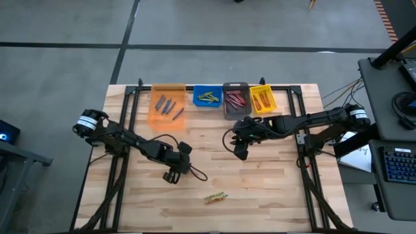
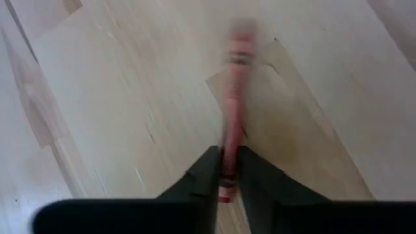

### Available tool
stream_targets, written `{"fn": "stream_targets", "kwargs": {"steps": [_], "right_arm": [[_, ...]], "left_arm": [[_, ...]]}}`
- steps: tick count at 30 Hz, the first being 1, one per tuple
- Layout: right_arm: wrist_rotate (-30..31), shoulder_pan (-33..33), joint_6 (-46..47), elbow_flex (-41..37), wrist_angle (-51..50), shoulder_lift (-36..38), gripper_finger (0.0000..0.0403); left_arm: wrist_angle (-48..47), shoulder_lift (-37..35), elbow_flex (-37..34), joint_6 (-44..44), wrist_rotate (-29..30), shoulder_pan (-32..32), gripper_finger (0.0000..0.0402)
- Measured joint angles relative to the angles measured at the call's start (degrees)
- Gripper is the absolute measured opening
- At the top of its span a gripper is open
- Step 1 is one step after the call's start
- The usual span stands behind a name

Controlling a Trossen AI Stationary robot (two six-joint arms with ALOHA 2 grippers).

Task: Sort crayons
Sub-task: Put the red crayon into the black bin

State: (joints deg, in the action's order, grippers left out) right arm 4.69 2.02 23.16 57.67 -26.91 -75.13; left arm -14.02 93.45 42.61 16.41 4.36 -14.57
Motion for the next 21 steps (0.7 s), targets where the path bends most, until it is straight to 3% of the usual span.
{"fn": "stream_targets", "kwargs": {"steps": [3, 10, 17, 21], "right_arm": [[0.00, 0.00, -0.70, -0.40, 2.22, 0.00, 0.0105], [0.06, 0.73, -3.90, -1.16, 6.53, -0.02, 0.0105], [-0.15, 2.87, -9.68, -6.01, 19.47, -0.04, 0.0105], [-0.17, 4.07, -14.16, -11.27, 34.62, -0.09, 0.0105]], "left_arm": [[0.07, -0.07, -0.02, -2.12, 0.16, 0.04, 0.0008], [1.38, -3.28, -0.49, -5.63, 2.27, 0.24, 0.0002], [6.27, -11.58, -2.83, -7.08, 6.85, 0.22, 0.0001], [10.54, -16.99, -4.99, -7.45, 10.95, 0.22, 0.0001]]}}
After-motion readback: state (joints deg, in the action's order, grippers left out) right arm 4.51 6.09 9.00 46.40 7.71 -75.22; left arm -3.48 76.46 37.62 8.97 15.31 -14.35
